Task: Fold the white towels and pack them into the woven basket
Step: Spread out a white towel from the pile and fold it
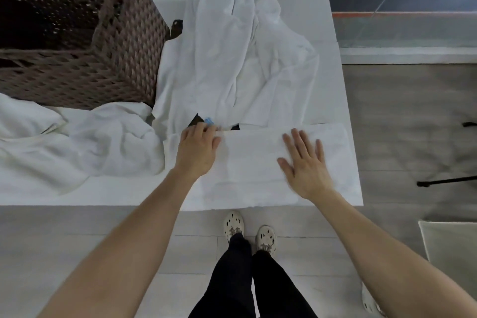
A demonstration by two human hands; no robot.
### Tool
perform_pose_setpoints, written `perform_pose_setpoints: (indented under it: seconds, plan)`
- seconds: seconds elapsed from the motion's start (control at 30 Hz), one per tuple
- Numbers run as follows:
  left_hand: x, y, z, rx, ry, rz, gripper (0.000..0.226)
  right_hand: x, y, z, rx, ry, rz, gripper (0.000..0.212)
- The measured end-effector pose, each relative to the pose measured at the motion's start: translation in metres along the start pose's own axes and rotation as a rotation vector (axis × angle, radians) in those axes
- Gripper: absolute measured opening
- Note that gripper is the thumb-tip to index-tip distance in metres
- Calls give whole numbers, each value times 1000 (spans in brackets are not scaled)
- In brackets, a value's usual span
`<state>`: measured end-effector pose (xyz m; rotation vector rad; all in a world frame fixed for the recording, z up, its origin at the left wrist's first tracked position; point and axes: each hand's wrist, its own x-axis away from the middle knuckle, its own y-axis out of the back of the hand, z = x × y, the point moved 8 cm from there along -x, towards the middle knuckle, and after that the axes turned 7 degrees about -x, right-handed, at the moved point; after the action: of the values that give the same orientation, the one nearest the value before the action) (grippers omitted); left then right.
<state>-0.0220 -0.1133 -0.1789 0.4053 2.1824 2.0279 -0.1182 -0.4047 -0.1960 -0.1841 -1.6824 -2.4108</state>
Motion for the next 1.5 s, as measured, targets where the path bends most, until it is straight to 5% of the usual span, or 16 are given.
perform_pose_setpoints:
  seconds: [0.17, 0.27, 0.37, 0.53, 0.8, 1.03, 1.2, 1.33, 1.5]
  plan:
    - [-17, 9, 26, -18, -59, 148, 33, -21, 46, -13, -88, -80, -167, 63]
    - [-21, 11, 37, -12, -81, 174, 32, -48, 56, -36, -47, -164, -24, 77]
    - [-19, 11, 40, 35, -71, 260, 32, -62, 57, -52, 24, -131, 75, 59]
    - [-10, 11, 52, 38, 5, 380, 26, -63, 81, -54, 34, 17, -165, 10]
    - [0, 0, 62, 42, 45, 565, 24, -72, 72, -61, 129, -26, -45, 26]
    - [-9, 13, 74, -163, 119, 295, 17, -74, 73, -78, 290, -212, -17, 25]
    - [25, 21, 42, -198, -42, -66, 66, -41, 61, -4, 153, -106, -226, 66]
    - [98, -26, 24, -116, -158, 31, 66, -8, -3, 43, 101, 34, -67, 77]
    - [154, -38, 56, -46, 160, 67, 69, -7, -19, 31, 101, -13, -28, 78]
